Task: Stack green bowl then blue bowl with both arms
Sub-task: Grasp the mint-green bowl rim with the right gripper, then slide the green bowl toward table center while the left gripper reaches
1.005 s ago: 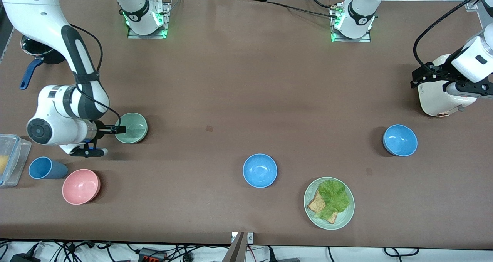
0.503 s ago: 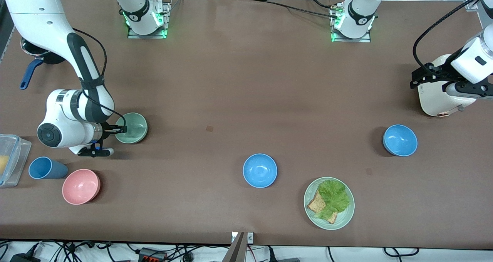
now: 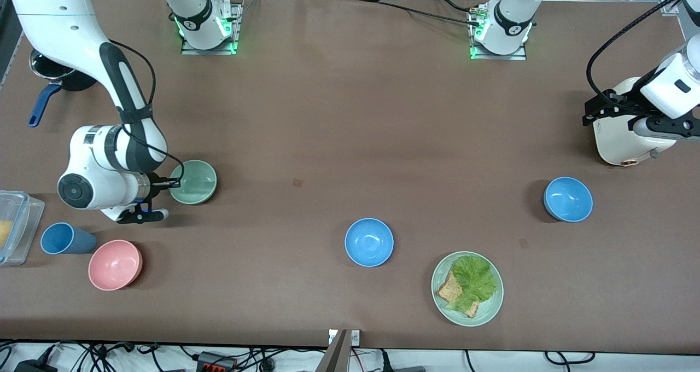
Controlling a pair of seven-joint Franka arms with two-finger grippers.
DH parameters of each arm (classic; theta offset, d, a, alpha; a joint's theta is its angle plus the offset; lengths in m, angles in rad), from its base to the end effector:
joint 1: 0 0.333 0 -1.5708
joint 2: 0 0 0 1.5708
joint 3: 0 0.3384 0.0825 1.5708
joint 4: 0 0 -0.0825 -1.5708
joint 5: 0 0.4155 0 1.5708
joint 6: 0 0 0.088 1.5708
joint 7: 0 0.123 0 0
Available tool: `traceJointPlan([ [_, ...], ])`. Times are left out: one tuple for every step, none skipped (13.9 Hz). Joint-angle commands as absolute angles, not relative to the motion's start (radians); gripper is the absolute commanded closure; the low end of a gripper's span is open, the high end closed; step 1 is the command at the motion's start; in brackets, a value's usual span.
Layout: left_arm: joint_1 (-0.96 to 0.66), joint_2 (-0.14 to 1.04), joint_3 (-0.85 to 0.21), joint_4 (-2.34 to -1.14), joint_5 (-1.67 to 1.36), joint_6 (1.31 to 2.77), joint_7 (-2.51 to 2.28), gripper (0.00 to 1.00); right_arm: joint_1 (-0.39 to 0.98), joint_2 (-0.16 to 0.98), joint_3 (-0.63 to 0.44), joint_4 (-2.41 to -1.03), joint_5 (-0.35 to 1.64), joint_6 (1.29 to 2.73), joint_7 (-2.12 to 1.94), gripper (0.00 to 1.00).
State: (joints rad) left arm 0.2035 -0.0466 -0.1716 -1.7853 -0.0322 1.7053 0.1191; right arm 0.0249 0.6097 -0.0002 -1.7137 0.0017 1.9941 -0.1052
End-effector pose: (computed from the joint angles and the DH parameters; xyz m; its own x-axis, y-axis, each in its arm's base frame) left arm 0.5740 0.0131 0.5605 0.9961 -0.0823 -0.0310 -0.0815 -0.9963 0.0277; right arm 0.6644 0.0166 0.1945 0.9383 0.1275 -0.3215 0.1228 -0.9918 -0.0351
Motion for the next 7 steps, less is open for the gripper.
traceJointPlan([
  [0.202,-0.032,-0.169,-1.752,-0.035,1.684,0.115,0.0,0.066,0.595,0.073,-1.663,0.0,1.93,-0.114,1.0],
  [0.202,-0.032,-0.169,-1.752,-0.034,1.684,0.115,0.0,0.092,0.595,0.104,-1.622,0.005,1.895,-0.112,1.0],
  [0.202,-0.032,-0.169,-1.752,-0.034,1.684,0.115,0.0,0.128,0.597,0.118,-1.59,0.006,1.876,-0.103,1.0],
  [0.202,-0.032,-0.169,-1.752,-0.034,1.684,0.115,0.0,0.176,0.6,0.118,-1.569,0.008,1.876,-0.077,1.0],
  [0.202,-0.032,-0.169,-1.752,-0.034,1.684,0.114,0.0,0.225,0.606,0.118,-1.565,0.009,1.881,-0.043,1.0],
  [0.202,-0.032,-0.169,-1.752,-0.034,1.687,0.117,0.0,0.274,0.614,0.118,-1.563,0.011,1.888,-0.007,1.0],
  [0.202,-0.032,-0.169,-1.752,-0.031,1.692,0.117,0.0,0.323,0.621,0.118,-1.559,0.018,1.893,0.052,1.0],
])
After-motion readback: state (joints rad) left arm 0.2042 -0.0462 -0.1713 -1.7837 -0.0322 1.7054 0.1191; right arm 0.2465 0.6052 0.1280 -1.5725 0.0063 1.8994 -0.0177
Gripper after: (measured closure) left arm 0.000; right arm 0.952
